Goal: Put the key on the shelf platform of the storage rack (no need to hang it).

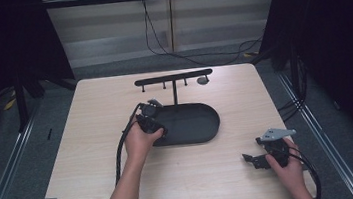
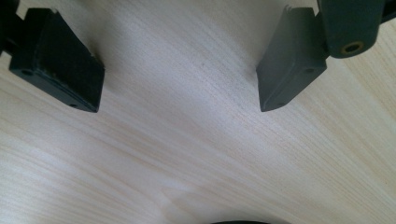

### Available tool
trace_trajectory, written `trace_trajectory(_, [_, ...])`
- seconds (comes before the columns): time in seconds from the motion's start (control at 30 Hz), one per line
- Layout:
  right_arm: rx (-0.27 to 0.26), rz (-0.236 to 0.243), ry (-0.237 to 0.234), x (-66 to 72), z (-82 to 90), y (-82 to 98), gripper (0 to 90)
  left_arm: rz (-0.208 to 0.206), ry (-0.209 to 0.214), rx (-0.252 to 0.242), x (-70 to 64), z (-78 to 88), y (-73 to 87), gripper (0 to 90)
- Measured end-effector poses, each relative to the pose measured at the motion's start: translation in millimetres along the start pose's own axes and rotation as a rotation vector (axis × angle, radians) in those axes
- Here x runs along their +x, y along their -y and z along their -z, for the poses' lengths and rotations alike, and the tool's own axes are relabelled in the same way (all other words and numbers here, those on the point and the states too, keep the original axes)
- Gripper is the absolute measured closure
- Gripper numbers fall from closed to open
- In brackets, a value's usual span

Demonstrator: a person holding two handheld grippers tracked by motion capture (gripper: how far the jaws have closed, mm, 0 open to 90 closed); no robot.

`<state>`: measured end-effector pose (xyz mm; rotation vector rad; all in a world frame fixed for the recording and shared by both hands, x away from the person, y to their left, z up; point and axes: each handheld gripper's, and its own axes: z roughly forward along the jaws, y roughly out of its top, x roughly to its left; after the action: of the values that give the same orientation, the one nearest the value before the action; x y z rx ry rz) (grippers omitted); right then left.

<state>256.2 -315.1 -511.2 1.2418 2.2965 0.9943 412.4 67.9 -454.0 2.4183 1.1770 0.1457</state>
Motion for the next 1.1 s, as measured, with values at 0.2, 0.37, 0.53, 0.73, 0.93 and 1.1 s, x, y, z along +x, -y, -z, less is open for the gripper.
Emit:
trace_trajectory(0.2, [0.002, -0.002, -0.001, 0.2, 0.1, 0.0, 14.5, -0.001, -0.005, 0.002, -2.2, -3.6, -3.5, 42.2])
trace_trajectory(0.37, [0.001, -0.002, -0.001, 0.2, 0.1, 0.0, 14.5, -0.002, -0.007, 0.006, -3.8, -6.1, -4.6, 42.2])
trace_trajectory(0.53, [-0.001, 0.003, -0.001, 0.0, -0.1, -0.1, 14.5, -0.003, -0.012, 0.005, -6.2, -11.1, -4.7, 42.2])
trace_trajectory(0.73, [-0.001, 0.004, -0.001, 0.0, -0.1, -0.1, 14.5, -0.006, -0.004, 0.015, -8.4, -15.3, -5.7, 42.2])
trace_trajectory(0.93, [-0.001, 0.005, -0.002, -0.1, -0.1, -0.1, 14.5, -0.009, 0.01, 0.004, -9.1, -16.9, -6.6, 46.8])
trace_trajectory(1.1, [-0.001, 0.005, -0.002, 0.0, -0.2, -0.1, 14.5, -0.005, 0.006, 0.015, -8.5, -18.5, -7.4, 50.0])
